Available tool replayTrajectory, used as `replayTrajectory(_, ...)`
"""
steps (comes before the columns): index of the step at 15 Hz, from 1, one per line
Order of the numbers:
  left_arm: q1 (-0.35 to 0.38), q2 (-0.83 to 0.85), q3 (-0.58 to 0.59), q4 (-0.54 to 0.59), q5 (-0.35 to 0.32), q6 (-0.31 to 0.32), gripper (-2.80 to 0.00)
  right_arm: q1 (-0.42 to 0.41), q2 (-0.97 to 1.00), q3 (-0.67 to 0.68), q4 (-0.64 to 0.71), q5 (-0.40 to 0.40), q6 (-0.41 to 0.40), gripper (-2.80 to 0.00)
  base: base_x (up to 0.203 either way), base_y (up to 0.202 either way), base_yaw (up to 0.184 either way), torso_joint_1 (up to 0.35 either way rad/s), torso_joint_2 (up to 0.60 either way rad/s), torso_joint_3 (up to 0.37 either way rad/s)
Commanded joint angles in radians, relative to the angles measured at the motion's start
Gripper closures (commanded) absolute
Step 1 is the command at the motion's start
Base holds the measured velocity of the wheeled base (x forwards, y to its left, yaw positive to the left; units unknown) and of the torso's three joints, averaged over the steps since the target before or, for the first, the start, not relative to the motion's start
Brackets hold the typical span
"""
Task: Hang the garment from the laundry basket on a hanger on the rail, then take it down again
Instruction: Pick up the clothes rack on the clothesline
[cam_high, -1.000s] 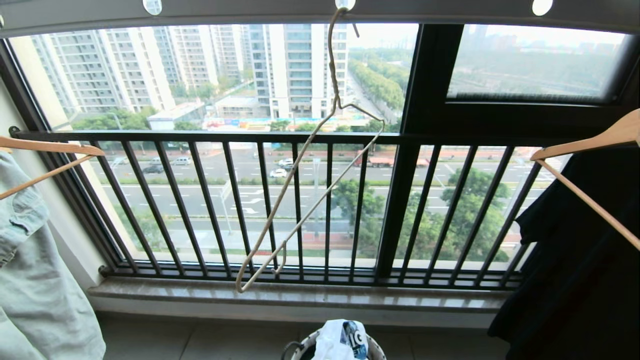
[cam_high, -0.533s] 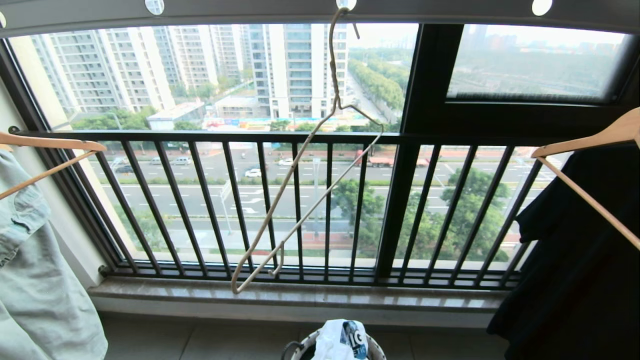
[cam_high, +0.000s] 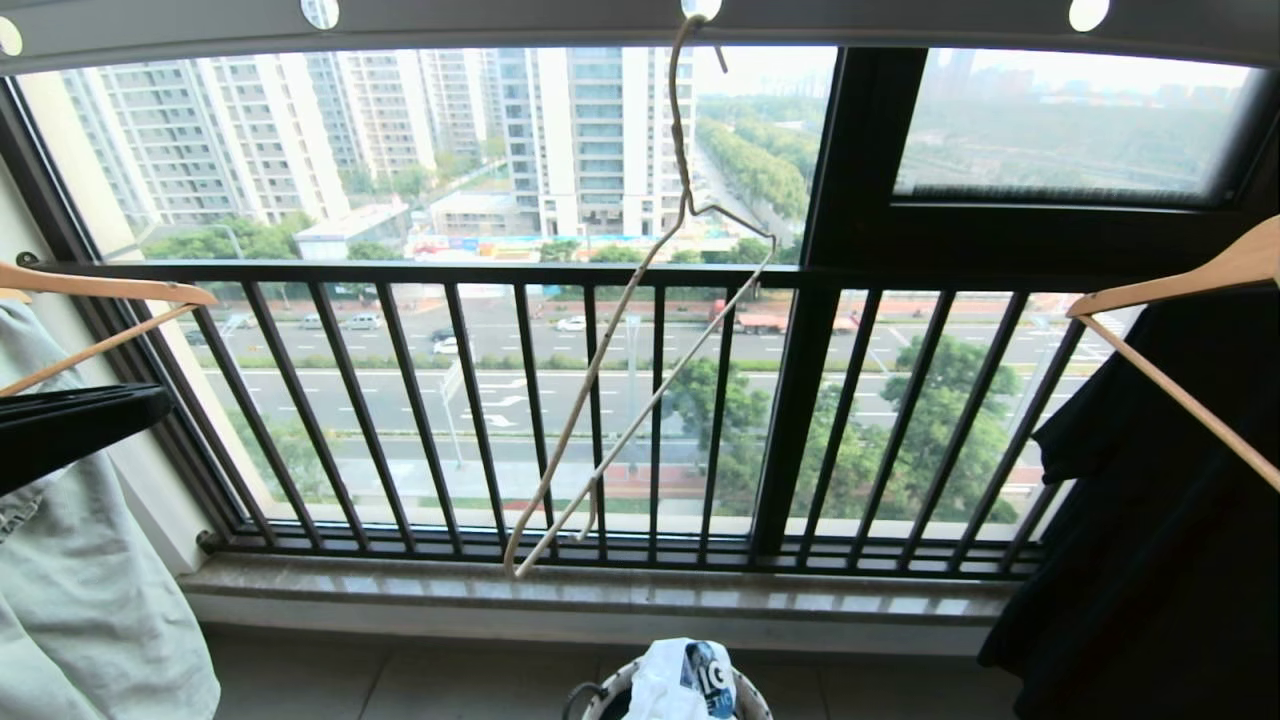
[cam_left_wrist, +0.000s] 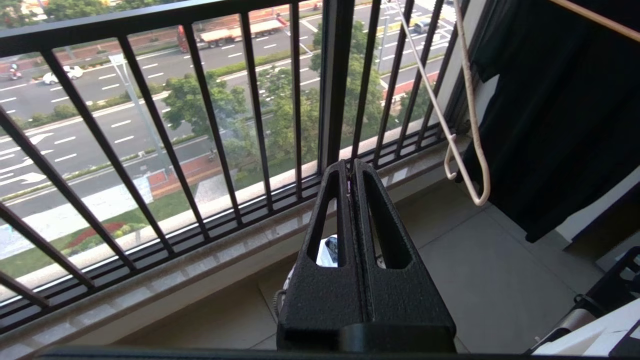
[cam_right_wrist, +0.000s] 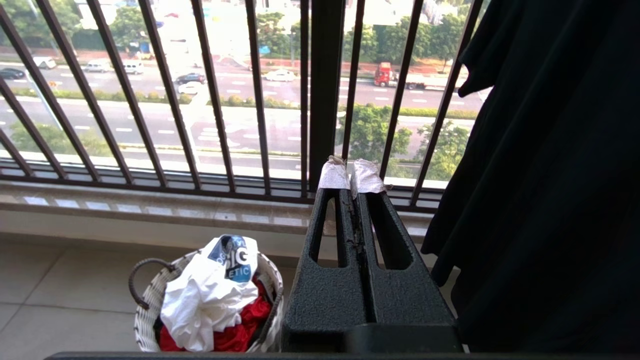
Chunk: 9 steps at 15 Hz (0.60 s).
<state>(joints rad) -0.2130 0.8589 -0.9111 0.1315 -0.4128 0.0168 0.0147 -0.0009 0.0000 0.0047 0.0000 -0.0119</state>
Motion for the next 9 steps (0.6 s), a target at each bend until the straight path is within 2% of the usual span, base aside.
replayTrajectory(1,-0.133,0.164,-0.086,0.006,0.000,-0.018,0.00,0.001,0.001,0.000,0.000,0.000,0.000,0.00,0.000,0.000,0.000,0.000,0.00,0.000)
replayTrajectory(5,-0.315,0.276,-0.192,0.011,0.016,-0.123,0.00,0.001,0.001,0.000,0.000,0.000,0.000,0.00,0.000,0.000,0.000,0.000,0.00,0.000)
replayTrajectory(6,-0.356,0.286,-0.198,0.018,0.030,-0.132,0.00,0.001,0.001,0.000,0.000,0.000,0.000,0.00,0.000,0.000,0.000,0.000,0.00,0.000)
replayTrajectory(7,-0.399,0.291,-0.201,0.035,0.074,-0.135,0.00,0.001,0.001,0.000,0.000,0.000,0.000,0.00,0.000,0.000,0.000,0.000,0.00,0.000)
replayTrajectory(8,-0.412,0.298,-0.207,0.045,0.137,-0.143,0.00,0.001,0.001,0.000,0.000,0.000,0.000,0.00,0.000,0.000,0.000,0.000,0.00,0.000)
replayTrajectory(9,-0.435,0.317,-0.229,0.049,0.164,-0.152,0.00,0.001,0.001,0.000,0.000,0.000,-0.002,0.00,0.000,0.000,0.000,0.000,0.00,0.000)
